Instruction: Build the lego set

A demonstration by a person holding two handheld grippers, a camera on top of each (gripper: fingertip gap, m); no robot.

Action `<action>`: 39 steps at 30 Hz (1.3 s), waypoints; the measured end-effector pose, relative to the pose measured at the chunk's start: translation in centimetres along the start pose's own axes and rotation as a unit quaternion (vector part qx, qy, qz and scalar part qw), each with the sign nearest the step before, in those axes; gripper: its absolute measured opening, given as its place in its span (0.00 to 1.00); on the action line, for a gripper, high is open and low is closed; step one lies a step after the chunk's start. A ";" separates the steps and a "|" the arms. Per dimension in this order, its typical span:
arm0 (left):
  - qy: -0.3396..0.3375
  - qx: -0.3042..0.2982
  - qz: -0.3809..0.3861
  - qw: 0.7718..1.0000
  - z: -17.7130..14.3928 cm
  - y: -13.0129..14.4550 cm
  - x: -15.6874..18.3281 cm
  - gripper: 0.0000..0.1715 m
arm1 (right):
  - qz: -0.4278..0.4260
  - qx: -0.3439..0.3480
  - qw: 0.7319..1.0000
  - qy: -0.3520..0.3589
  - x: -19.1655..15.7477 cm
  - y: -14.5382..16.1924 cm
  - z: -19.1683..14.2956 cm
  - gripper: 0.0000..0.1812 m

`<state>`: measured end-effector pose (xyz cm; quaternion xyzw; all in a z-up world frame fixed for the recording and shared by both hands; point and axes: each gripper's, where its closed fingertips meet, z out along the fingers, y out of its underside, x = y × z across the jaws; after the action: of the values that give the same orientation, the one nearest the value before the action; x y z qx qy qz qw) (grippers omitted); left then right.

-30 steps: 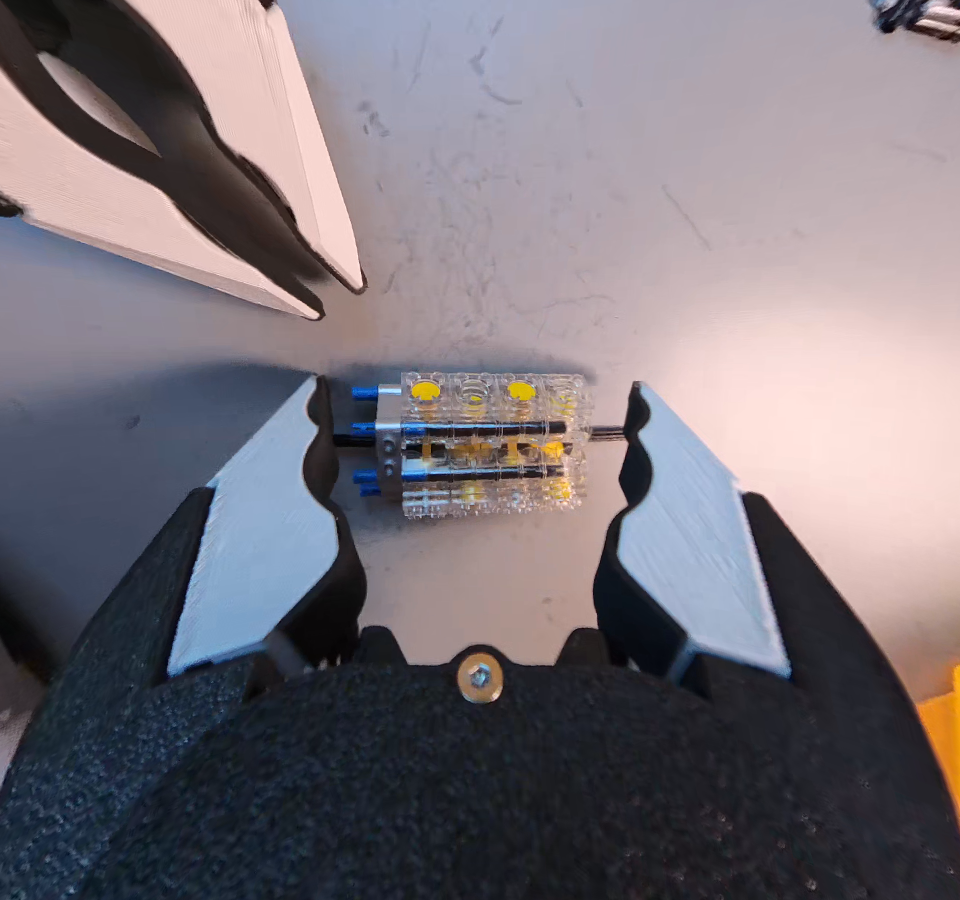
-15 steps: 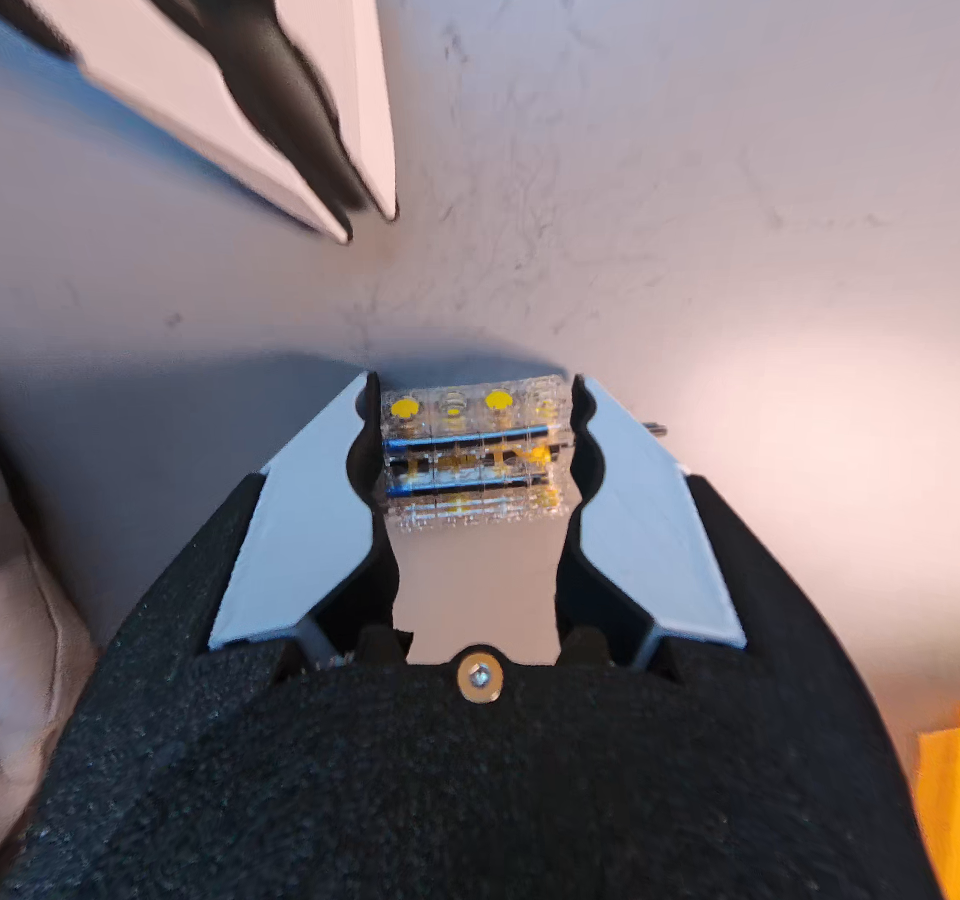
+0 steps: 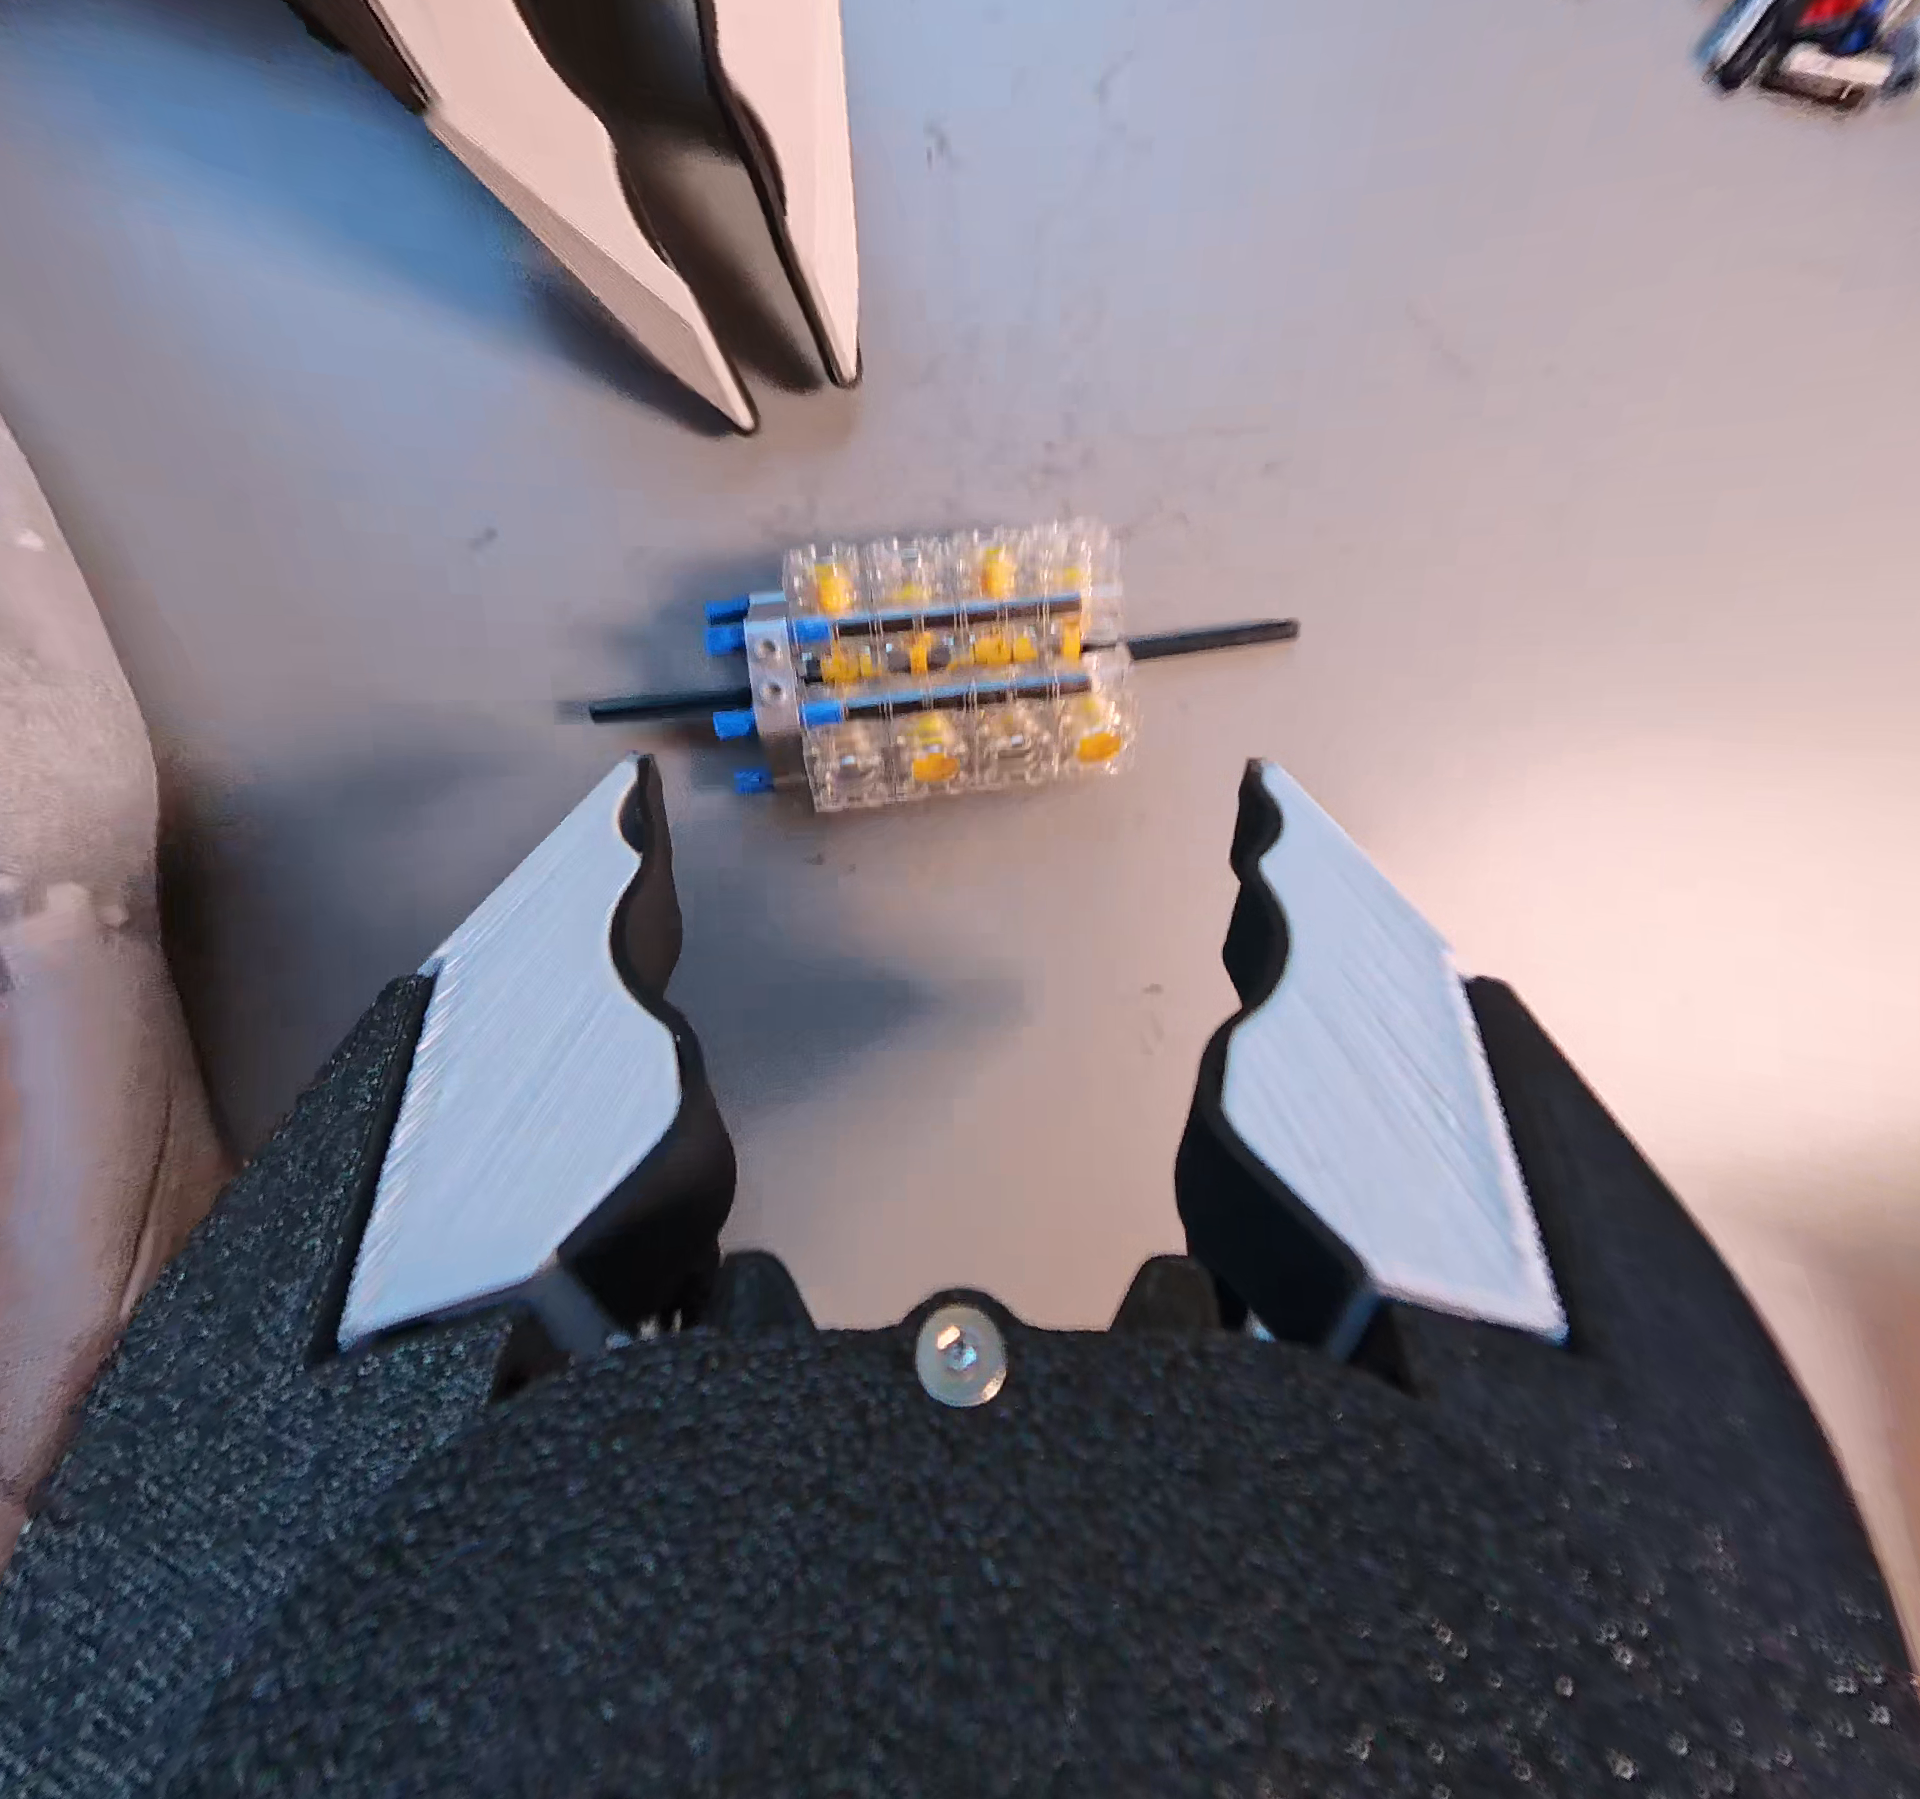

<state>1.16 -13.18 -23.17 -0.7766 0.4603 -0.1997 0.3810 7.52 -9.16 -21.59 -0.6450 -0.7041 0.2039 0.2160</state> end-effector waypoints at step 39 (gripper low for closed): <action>0.094 -0.010 0.078 0.992 3.9 -2.6 -0.4 0.47 | -0.050 0.031 0.997 -0.053 -0.9 0.1 2.9 0.50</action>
<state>5.00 -10.45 -23.61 -0.7200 0.5553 -0.2366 0.3424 6.01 -10.07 -24.03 -0.5900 -0.7395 0.2484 0.2082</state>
